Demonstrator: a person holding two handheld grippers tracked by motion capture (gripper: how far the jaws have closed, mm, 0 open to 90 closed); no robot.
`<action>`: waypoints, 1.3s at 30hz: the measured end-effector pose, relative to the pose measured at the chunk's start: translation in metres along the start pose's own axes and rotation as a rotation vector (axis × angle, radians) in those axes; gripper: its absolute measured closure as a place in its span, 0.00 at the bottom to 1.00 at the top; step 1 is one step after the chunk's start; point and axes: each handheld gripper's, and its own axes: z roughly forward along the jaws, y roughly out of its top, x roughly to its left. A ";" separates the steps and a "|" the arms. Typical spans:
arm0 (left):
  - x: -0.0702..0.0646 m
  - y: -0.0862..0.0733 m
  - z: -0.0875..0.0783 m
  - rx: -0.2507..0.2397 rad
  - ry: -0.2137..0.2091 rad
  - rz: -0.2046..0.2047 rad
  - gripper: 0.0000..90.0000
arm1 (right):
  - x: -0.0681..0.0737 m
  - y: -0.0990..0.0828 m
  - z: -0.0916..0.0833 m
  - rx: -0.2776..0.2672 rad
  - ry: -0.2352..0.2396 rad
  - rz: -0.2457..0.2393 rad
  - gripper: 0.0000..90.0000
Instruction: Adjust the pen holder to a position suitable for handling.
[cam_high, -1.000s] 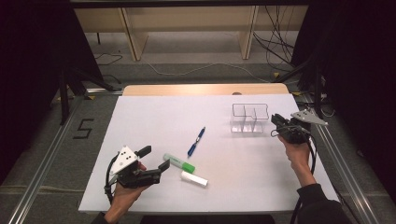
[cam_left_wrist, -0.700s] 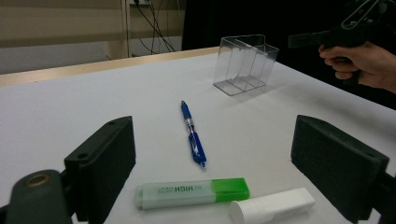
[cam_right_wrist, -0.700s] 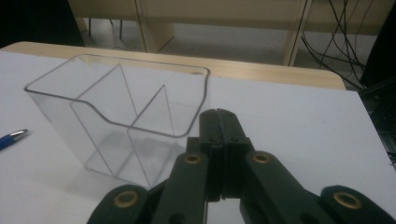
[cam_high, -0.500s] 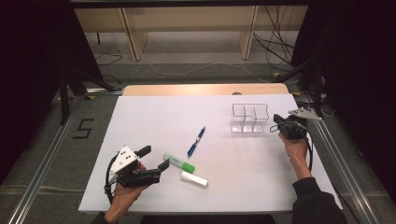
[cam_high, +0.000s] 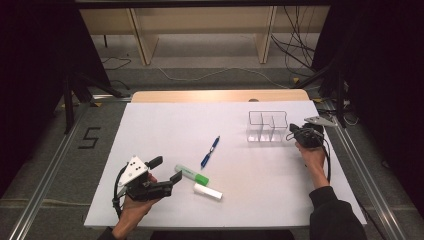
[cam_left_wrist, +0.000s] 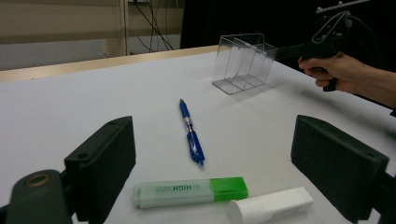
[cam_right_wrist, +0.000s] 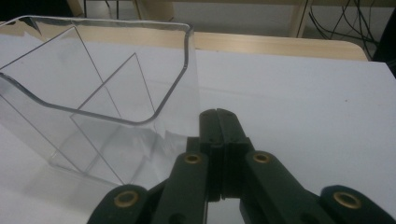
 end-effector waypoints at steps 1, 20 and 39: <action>0.000 0.000 0.000 0.001 0.000 -0.001 0.15 | 0.000 0.000 0.001 0.000 0.002 0.004 1.00; 0.002 -0.001 0.000 0.005 0.007 -0.013 0.15 | 0.005 0.001 0.015 0.020 0.027 -0.005 1.00; 0.002 0.000 0.000 -0.001 0.008 -0.019 0.15 | 0.042 0.005 0.029 0.031 0.079 -0.022 1.00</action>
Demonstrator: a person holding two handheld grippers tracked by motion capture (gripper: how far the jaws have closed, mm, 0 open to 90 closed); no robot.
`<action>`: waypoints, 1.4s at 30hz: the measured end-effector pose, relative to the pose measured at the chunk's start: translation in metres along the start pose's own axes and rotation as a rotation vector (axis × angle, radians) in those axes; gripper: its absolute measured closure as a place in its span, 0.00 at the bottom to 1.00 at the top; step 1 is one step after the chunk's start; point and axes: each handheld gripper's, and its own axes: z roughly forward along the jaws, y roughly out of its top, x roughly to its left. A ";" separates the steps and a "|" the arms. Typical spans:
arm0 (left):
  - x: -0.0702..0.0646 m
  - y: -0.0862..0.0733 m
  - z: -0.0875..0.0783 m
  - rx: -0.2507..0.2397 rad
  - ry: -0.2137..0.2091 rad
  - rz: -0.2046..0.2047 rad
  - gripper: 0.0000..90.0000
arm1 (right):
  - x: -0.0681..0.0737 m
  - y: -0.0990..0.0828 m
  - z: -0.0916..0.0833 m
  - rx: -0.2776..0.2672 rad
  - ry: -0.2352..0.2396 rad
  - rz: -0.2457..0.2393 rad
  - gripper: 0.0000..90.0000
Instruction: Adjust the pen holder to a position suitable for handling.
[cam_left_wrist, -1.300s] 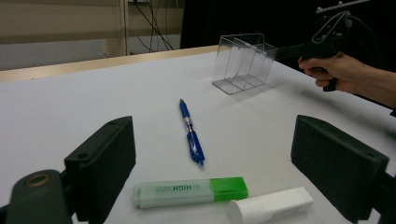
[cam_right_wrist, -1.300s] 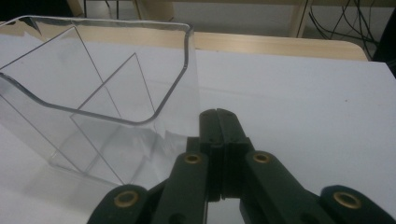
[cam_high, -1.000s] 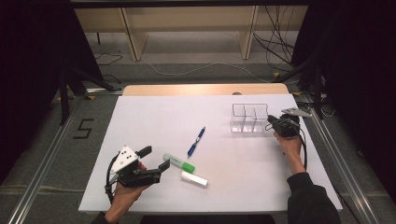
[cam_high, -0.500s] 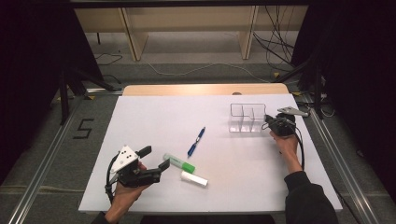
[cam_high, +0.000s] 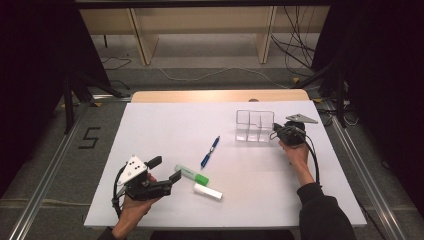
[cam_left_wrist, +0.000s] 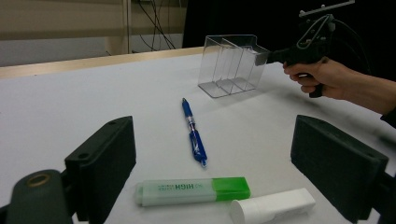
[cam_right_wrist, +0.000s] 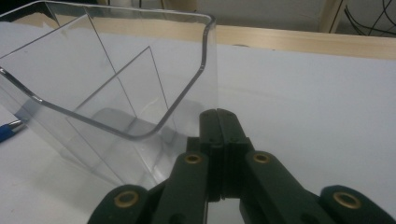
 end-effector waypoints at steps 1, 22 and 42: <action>0.000 0.000 0.000 0.000 0.001 0.000 0.15 | 0.002 0.000 0.001 -0.001 0.004 -0.006 1.00; 0.000 0.000 0.000 0.001 0.001 0.006 0.15 | 0.017 0.007 0.015 0.000 0.027 -0.028 1.00; 0.000 0.000 -0.001 0.008 0.000 0.009 0.15 | 0.026 0.009 0.022 -0.005 0.044 -0.047 1.00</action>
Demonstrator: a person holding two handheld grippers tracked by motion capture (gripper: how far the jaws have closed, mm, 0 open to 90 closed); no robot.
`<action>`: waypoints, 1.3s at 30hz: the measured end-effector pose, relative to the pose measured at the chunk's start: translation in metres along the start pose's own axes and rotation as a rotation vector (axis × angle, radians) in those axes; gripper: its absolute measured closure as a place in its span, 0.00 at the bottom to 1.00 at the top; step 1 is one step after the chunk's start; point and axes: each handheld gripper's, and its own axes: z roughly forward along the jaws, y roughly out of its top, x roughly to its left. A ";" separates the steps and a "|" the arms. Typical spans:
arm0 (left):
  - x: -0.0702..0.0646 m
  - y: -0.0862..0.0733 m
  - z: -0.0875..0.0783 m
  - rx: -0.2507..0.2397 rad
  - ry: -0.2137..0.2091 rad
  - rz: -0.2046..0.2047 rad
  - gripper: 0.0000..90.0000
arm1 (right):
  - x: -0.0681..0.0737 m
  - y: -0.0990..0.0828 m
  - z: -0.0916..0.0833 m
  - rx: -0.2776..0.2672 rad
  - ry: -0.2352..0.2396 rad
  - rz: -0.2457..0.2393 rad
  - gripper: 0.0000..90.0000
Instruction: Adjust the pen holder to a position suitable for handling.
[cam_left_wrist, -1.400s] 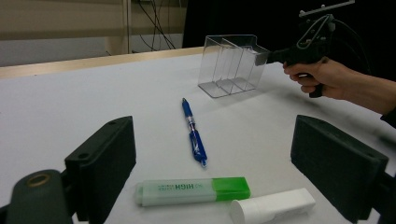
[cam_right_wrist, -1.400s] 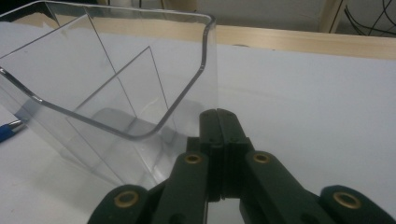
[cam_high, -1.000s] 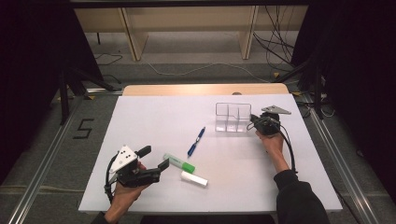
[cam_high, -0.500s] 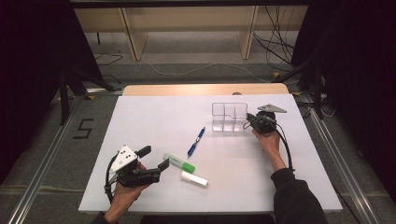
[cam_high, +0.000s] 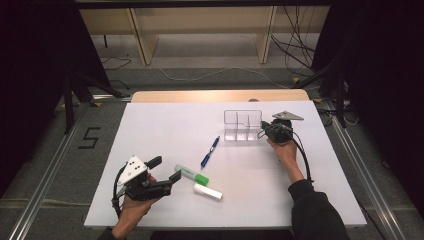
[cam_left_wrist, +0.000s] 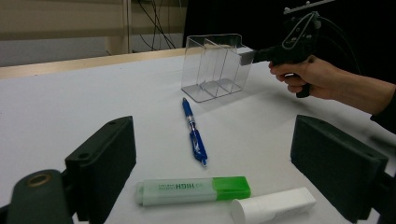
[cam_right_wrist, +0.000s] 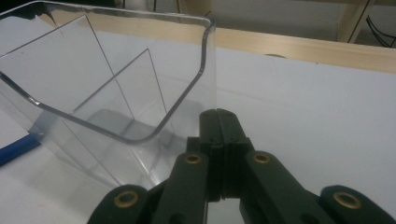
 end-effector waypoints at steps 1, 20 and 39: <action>0.000 0.000 0.000 0.000 0.000 0.000 0.15 | 0.001 0.000 0.000 0.001 0.000 0.003 1.00; 0.000 0.000 0.000 -0.005 0.000 -0.002 0.15 | 0.005 0.001 0.002 -0.001 0.009 0.001 1.00; -0.001 0.001 0.000 -0.001 -0.003 0.003 0.15 | 0.006 0.000 0.002 0.000 0.014 0.005 1.00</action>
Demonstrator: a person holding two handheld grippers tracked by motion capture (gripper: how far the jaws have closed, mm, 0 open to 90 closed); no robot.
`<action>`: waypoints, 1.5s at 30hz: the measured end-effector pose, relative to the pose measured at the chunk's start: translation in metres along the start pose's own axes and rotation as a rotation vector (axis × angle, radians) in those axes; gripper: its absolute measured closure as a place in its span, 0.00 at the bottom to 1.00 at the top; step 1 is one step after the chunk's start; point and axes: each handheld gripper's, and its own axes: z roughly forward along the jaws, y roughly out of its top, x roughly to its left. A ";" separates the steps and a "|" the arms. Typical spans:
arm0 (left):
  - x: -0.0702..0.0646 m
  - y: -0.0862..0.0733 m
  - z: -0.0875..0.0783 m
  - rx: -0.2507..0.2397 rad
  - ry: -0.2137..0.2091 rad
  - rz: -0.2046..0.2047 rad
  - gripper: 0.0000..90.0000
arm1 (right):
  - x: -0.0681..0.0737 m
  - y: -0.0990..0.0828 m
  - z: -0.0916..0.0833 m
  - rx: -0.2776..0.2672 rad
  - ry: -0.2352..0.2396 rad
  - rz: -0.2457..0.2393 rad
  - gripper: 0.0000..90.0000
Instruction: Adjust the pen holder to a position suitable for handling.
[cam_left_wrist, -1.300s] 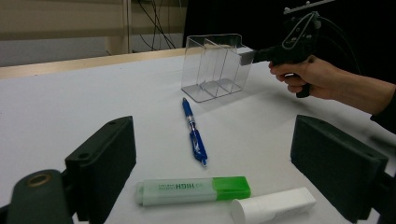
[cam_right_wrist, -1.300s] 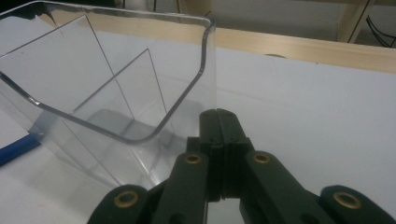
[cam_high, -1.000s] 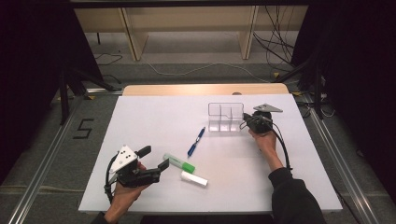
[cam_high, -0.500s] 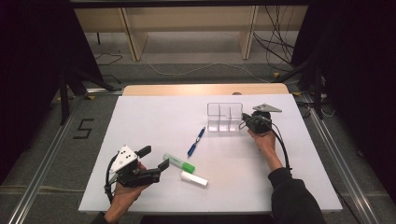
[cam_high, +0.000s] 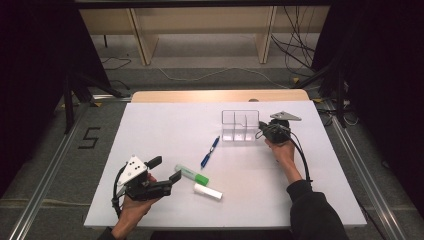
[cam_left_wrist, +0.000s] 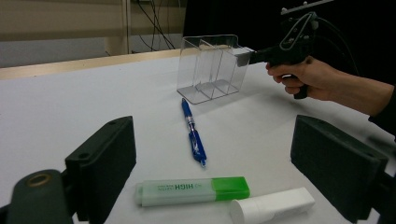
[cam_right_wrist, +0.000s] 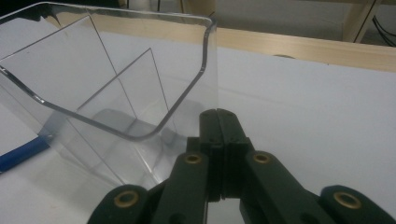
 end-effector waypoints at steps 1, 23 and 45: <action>0.000 0.000 0.000 0.000 0.000 0.001 0.15 | 0.000 0.000 0.000 -0.002 -0.001 0.001 1.00; 0.000 0.001 0.001 0.019 0.002 0.003 0.15 | -0.012 0.007 -0.028 -0.029 -0.009 0.056 0.80; 0.000 0.011 0.031 0.181 -0.005 -0.003 0.15 | 0.006 0.011 -0.078 -0.073 0.026 0.055 0.41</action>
